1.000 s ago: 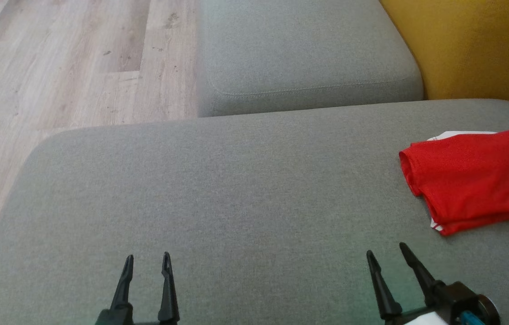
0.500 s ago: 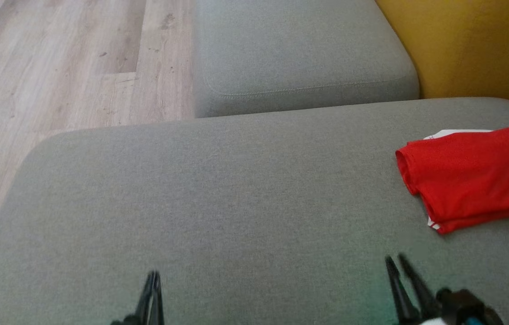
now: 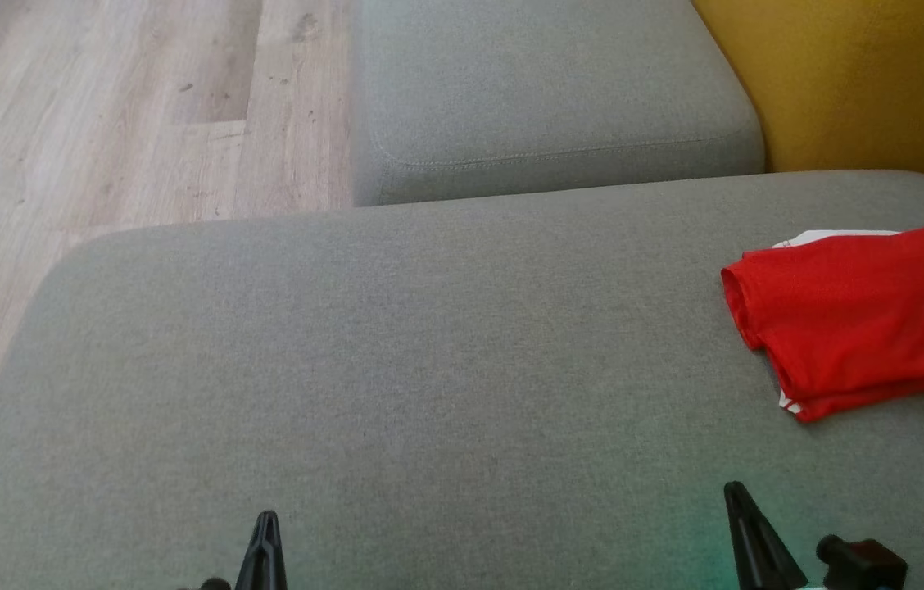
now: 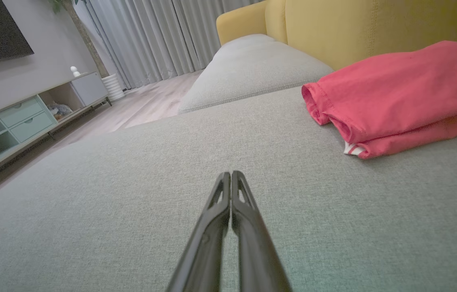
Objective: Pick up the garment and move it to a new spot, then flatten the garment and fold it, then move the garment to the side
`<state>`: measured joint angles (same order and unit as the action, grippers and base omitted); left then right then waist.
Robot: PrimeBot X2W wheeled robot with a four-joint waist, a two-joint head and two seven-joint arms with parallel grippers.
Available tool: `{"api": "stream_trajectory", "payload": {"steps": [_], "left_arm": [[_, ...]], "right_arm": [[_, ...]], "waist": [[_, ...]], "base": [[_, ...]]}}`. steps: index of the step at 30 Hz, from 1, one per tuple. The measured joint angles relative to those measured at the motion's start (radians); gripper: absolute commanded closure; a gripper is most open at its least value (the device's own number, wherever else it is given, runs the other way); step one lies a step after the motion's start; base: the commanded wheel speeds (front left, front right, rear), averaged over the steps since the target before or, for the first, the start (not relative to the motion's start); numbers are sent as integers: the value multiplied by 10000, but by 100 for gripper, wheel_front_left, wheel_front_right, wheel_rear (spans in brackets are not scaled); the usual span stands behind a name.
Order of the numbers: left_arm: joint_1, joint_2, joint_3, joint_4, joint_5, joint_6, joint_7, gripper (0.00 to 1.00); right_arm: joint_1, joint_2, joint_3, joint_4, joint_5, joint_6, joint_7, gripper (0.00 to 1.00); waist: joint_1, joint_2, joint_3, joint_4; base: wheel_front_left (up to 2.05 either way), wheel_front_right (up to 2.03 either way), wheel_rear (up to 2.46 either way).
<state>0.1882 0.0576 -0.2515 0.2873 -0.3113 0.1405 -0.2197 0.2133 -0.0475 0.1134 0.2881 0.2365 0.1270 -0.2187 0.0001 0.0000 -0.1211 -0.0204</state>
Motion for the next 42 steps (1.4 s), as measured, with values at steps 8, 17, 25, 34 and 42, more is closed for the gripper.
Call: {"api": "stream_trajectory", "payload": {"steps": [8,17,25,34,42], "left_arm": [[-63,12,232,2,-851,-178,173,100],[-302,17,314,4,-1939,-395,351,100],[-452,36,579,2,-2901,-573,560,100],[-696,44,746,-10,-4090,-803,796,100],[-845,61,941,-19,-5039,-986,1045,100]], "right_arm": [[-266,-6,-96,-4,888,0,173,100],[-392,-12,-234,-4,2027,0,343,100],[-606,-19,-339,-8,3051,0,545,100],[-837,-33,-541,-19,4309,-2,802,100],[-941,-46,-640,-19,5302,-2,995,100]], "waist": [[0,0,77,13],[0,0,177,30],[0,0,266,44],[0,0,378,63],[0,0,467,77]], "base": [[0,0,0],[0,0,0],[0,0,0],[0,0,0],[0,0,0]]}}
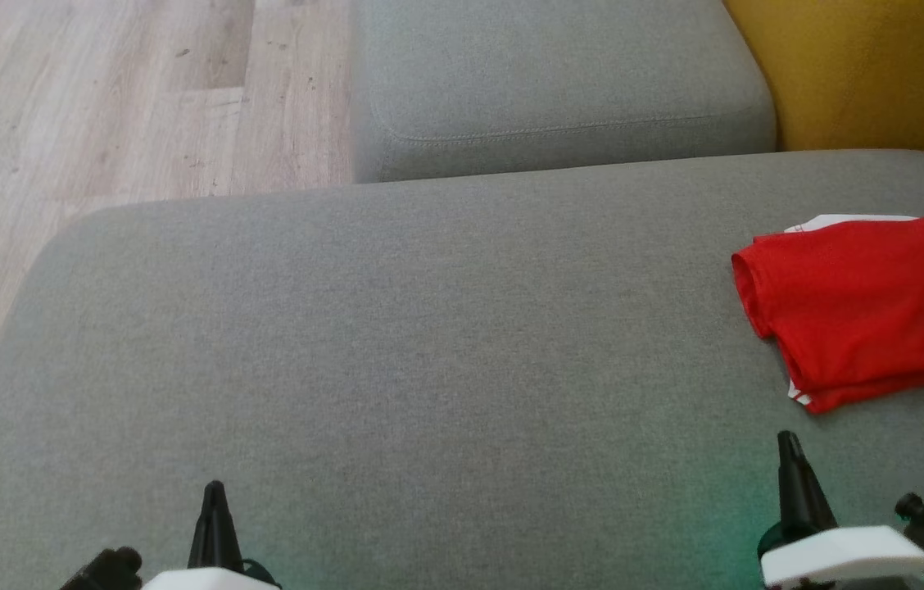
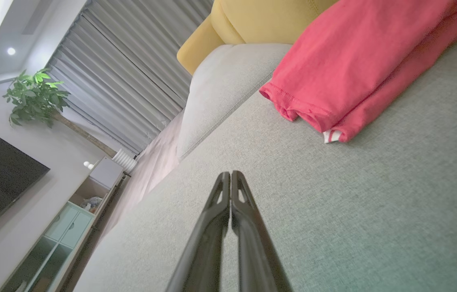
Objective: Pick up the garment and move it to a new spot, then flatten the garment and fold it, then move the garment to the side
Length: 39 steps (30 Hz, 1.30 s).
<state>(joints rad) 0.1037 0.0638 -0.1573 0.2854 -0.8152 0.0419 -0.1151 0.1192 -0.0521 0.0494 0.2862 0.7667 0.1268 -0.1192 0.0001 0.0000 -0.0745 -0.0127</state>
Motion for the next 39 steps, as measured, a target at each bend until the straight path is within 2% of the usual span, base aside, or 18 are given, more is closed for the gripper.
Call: {"api": "stream_trajectory", "payload": {"steps": [39], "left_arm": [[-805,19,989,-33,-4414,-872,1011,100]], "right_arm": [[-930,-35,-752,-44,4658,0,1068,100]], "waist": [[-1,0,420,69]], "base": [[0,0,0]]}}
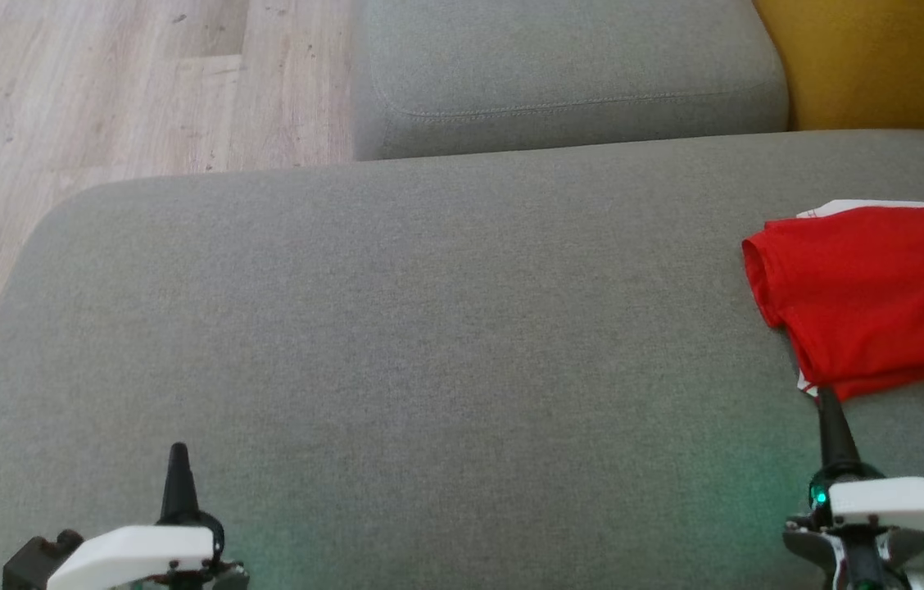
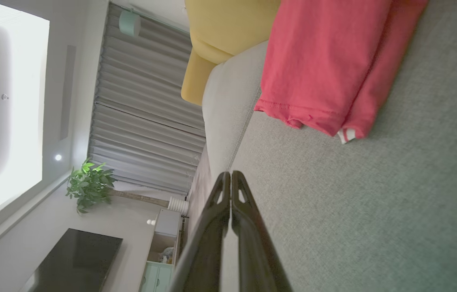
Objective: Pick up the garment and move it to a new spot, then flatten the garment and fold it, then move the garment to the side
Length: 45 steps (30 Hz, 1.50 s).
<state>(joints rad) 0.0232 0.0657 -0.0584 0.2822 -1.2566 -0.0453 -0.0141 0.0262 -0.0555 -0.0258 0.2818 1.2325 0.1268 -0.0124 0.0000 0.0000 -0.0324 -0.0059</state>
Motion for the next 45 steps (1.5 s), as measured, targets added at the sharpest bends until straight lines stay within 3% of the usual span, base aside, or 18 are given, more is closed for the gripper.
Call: {"api": "stream_trajectory", "payload": {"steps": [33,45], "left_arm": [[-730,-19,949,-25,-3753,-784,934,100],[-794,-35,989,-35,-3800,-784,963,100]], "right_arm": [[-710,-4,-727,-6,3937,0,918,100],[-848,-2,-775,-10,3960,0,934,100]], "waist": [[0,0,358,59],[0,0,357,59]], "base": [[0,0,0],[0,0,0]]}}
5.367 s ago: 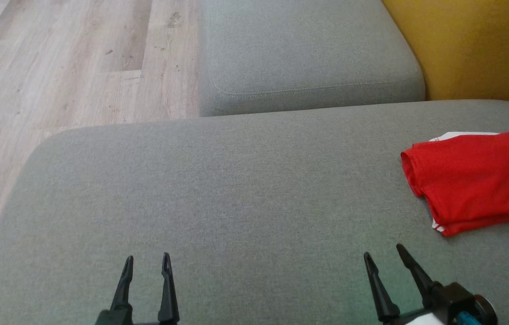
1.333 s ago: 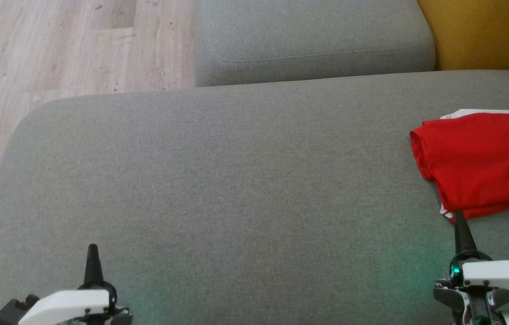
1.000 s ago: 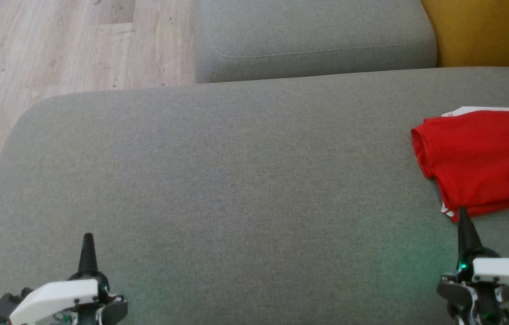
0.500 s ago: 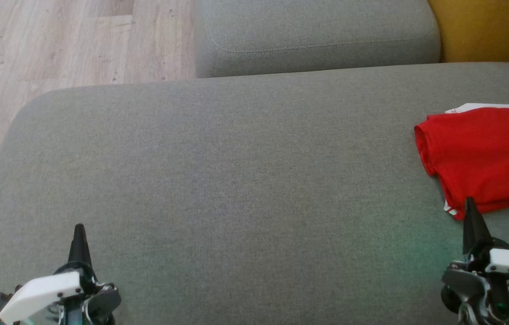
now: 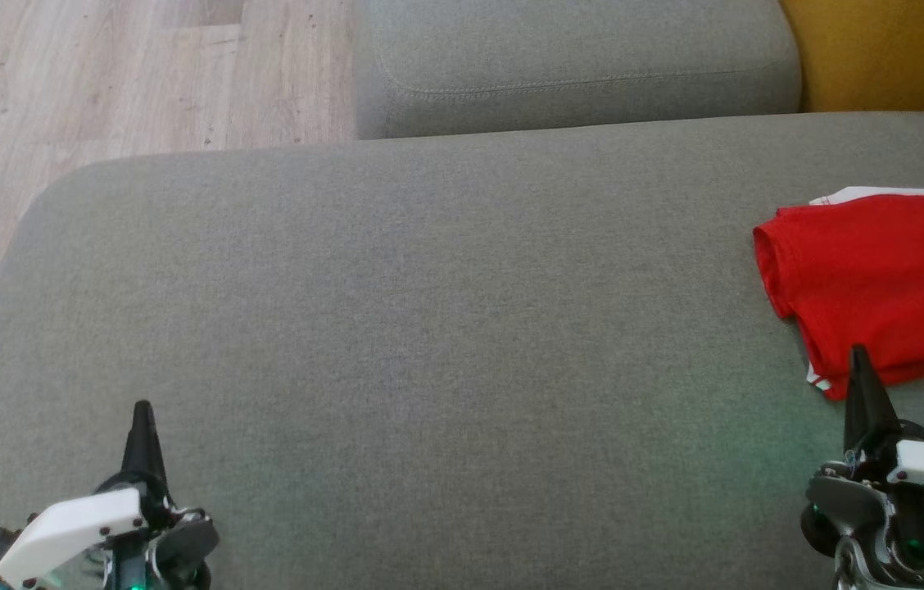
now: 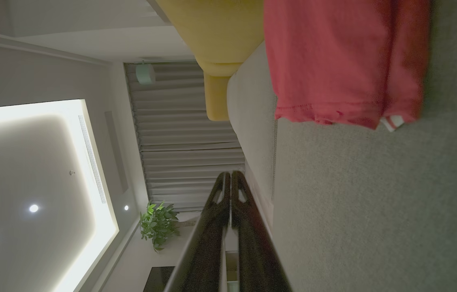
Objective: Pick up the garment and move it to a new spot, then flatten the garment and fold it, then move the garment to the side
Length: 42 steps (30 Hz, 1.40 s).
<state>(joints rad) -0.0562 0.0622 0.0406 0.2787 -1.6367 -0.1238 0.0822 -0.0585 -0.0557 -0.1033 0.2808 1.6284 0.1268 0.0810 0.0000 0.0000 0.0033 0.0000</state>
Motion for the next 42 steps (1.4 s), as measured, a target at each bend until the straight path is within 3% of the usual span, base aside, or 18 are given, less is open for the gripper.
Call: {"api": "stream_trajectory", "payload": {"steps": [42], "left_arm": [[-1,-63,217,0,29,0,104,100]], "right_arm": [[0,19,-92,0,-8,0,90,100]], "waist": [[0,0,-2,0]], "base": [[0,0,0]]}}
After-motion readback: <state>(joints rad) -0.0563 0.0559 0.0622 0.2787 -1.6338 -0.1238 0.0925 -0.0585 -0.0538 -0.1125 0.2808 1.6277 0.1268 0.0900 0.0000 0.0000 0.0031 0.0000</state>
